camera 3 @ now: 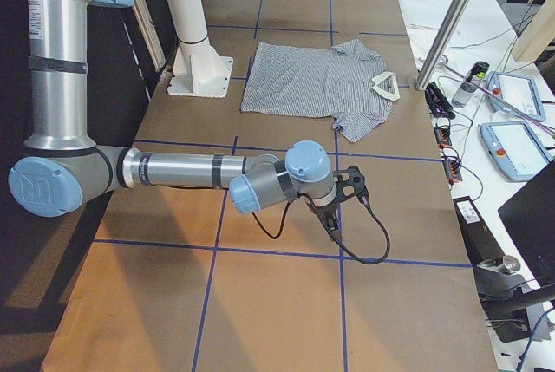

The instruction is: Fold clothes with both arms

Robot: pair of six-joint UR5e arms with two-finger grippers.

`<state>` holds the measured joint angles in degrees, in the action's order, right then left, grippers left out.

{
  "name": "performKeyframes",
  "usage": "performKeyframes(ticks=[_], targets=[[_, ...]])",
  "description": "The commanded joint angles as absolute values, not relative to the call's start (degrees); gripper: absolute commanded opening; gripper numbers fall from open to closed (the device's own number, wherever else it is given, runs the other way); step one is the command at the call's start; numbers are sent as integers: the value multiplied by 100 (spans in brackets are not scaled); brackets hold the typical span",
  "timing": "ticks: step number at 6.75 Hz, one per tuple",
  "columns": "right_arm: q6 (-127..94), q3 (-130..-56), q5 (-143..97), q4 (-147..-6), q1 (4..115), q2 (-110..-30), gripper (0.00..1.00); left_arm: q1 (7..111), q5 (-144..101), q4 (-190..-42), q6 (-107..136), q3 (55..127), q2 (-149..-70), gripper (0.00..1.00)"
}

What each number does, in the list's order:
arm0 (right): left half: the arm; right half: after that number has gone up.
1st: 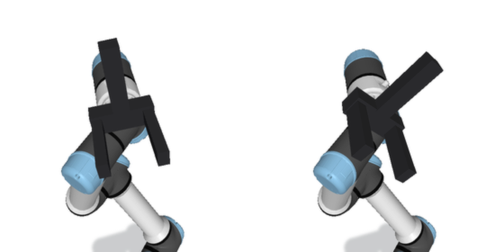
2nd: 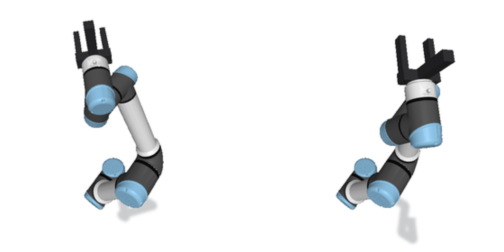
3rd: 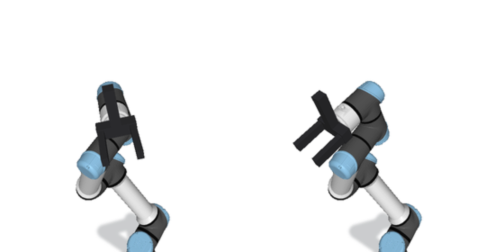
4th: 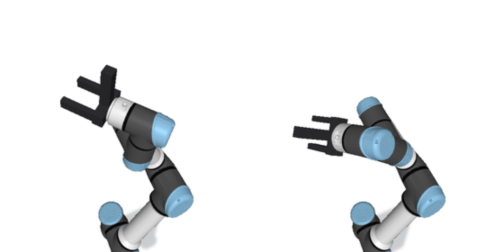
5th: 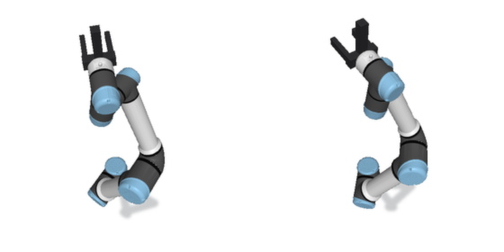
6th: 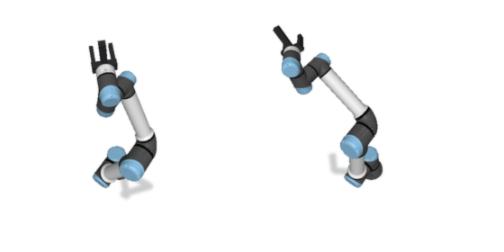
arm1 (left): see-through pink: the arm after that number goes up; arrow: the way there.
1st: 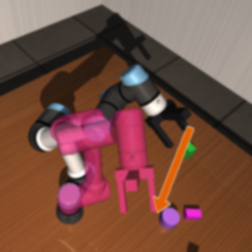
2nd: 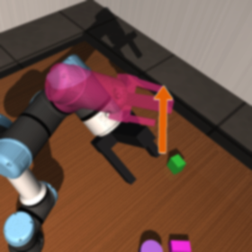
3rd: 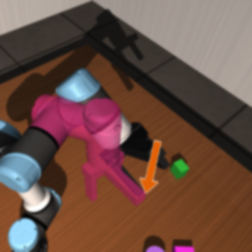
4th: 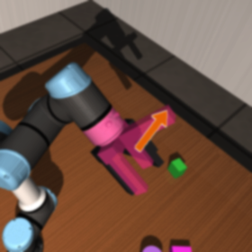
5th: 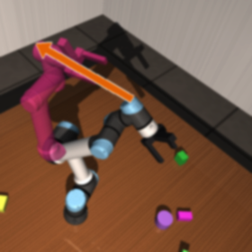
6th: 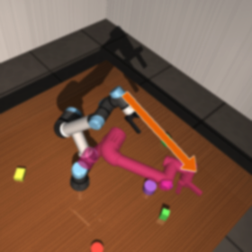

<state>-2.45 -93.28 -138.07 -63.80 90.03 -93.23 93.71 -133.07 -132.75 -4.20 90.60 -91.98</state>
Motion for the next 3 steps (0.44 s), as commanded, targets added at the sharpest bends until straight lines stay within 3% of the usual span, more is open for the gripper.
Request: performKeyframes(ticks=[1, 3], targets=[[-1291, -9176, -14028, -5749, 8451, -8828, 100, 9185, -13307, -13394, -413, 8974, -9378, 100], [-3312, -9184, -13286, -5687, 7450, -8072, 100, 9176, -13315, -13403, -422, 8982, -9378, 100]])
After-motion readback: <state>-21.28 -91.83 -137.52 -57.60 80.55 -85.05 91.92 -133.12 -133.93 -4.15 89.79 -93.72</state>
